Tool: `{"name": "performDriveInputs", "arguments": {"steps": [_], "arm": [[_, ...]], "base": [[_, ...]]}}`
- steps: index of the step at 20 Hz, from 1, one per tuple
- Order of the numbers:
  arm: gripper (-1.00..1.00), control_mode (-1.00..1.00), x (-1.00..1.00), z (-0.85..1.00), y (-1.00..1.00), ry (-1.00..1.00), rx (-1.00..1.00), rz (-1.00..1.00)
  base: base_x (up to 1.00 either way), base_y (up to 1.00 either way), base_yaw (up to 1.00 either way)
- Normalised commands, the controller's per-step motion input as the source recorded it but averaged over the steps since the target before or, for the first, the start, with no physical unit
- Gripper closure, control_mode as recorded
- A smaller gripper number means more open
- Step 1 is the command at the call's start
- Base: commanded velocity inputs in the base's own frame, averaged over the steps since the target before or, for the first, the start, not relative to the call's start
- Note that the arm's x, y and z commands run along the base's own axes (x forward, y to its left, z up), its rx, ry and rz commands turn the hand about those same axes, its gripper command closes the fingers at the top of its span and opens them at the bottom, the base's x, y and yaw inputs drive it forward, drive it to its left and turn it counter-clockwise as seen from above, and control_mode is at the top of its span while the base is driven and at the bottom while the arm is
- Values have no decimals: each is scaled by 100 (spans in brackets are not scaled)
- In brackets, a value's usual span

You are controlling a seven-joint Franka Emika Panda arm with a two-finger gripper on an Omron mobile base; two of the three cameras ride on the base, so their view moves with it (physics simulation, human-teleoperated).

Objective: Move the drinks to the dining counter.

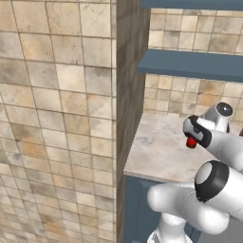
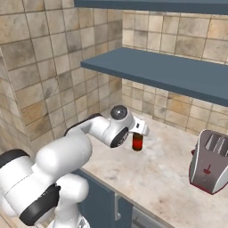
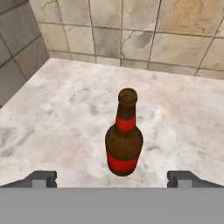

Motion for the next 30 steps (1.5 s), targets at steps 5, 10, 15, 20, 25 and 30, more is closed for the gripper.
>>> {"name": "performDriveInputs", "arguments": {"steps": [5,10,15,20,25,30], "arm": [[-100,-100,17,-15,-12,0,3,4],[-100,-100,16,-17,-14,0,4,3],[-100,-100,16,-15,-13,0,2,2],[-100,-100,19,-22,-1,-1,0,0],[-100,-100,23,-29,0,0,0,0],[-100,-100,26,-22,-1,-2,0,0]], "base": [[0,0,0],[0,0,0],[0,0,0],[0,0,0],[0,0,0],[0,0,0]]}}
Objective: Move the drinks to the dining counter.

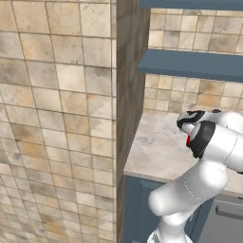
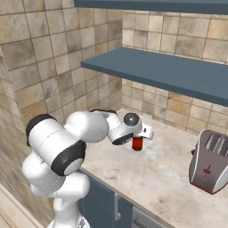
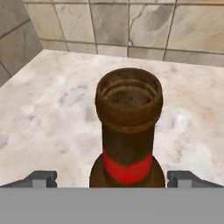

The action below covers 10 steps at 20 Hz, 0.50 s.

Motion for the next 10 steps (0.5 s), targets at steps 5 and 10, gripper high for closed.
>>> {"name": "performDriveInputs", "arguments": {"steps": [5,10], "arm": [[-100,-100,32,-24,-2,-2,0,0],[100,-100,27,-29,-4,0,0,0]], "base": [[0,0,0],[0,0,0]]}}
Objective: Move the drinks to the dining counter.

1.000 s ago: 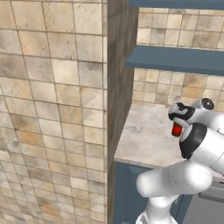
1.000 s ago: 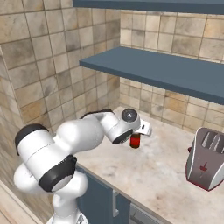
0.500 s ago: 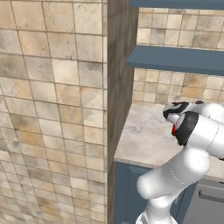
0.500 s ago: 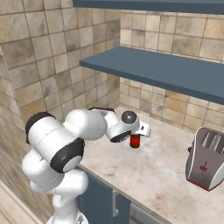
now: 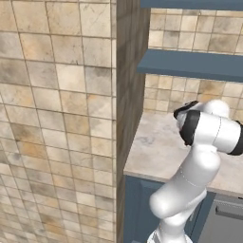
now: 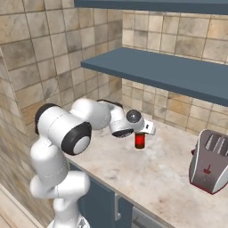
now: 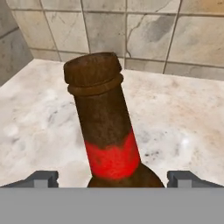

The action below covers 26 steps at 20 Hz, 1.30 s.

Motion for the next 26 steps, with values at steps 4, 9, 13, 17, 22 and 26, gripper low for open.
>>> {"name": "performDriveInputs", "arguments": {"steps": [4,9,13,17,22,26], "arm": [[100,-100,9,-23,-16,0,0,0],[100,-100,0,-19,-25,0,0,0],[100,-100,-2,-6,-14,0,0,0],[100,-100,-41,29,0,-1,0,0],[100,-100,-61,38,1,-1,0,1],[100,-100,-62,67,0,-2,0,1]], "base": [[0,0,0],[0,0,0],[0,0,0],[0,0,0],[0,0,0],[0,0,0]]}}
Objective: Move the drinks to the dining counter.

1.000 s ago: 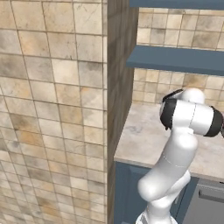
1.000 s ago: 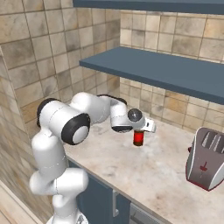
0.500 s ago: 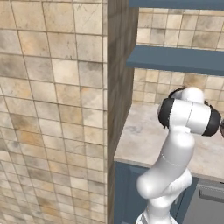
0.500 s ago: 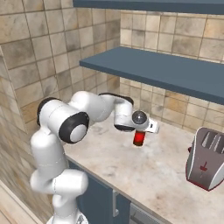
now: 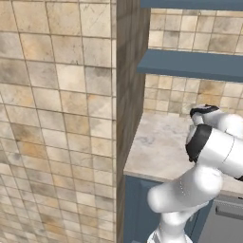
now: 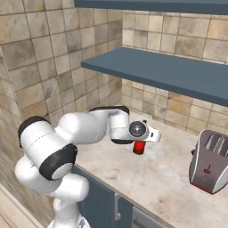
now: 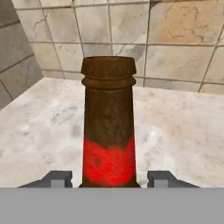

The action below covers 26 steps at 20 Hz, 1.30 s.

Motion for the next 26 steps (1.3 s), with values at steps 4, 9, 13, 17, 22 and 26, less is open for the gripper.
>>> {"name": "performDriveInputs", "arguments": {"steps": [4,9,13,17,22,26], "arm": [[100,-100,-69,91,14,-9,0,2],[100,-100,-81,84,12,-10,0,2],[100,-100,-75,94,14,-4,-3,0],[100,-100,-63,64,24,-6,-4,0],[100,-100,-63,24,42,-7,-2,1],[100,-100,-62,49,21,-8,-2,0]], "base": [[0,0,0],[0,0,0],[0,0,0],[0,0,0],[0,0,0],[0,0,0]]}}
